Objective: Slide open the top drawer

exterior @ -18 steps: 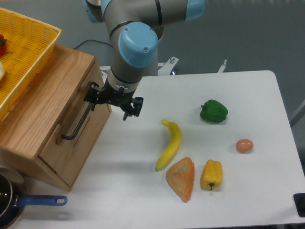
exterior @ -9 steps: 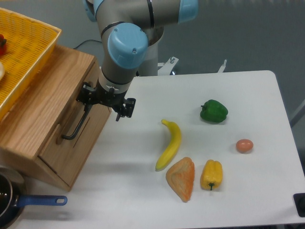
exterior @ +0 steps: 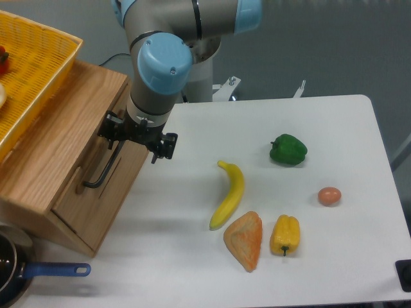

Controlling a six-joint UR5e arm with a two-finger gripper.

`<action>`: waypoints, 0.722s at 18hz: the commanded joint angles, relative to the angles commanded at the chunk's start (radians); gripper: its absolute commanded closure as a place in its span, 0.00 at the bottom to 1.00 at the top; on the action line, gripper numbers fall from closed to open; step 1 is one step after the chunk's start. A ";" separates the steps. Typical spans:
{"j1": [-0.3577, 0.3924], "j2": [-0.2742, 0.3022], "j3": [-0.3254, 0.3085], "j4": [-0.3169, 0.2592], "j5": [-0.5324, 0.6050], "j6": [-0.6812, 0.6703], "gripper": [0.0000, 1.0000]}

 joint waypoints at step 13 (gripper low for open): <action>-0.011 0.000 -0.006 0.000 0.006 0.000 0.00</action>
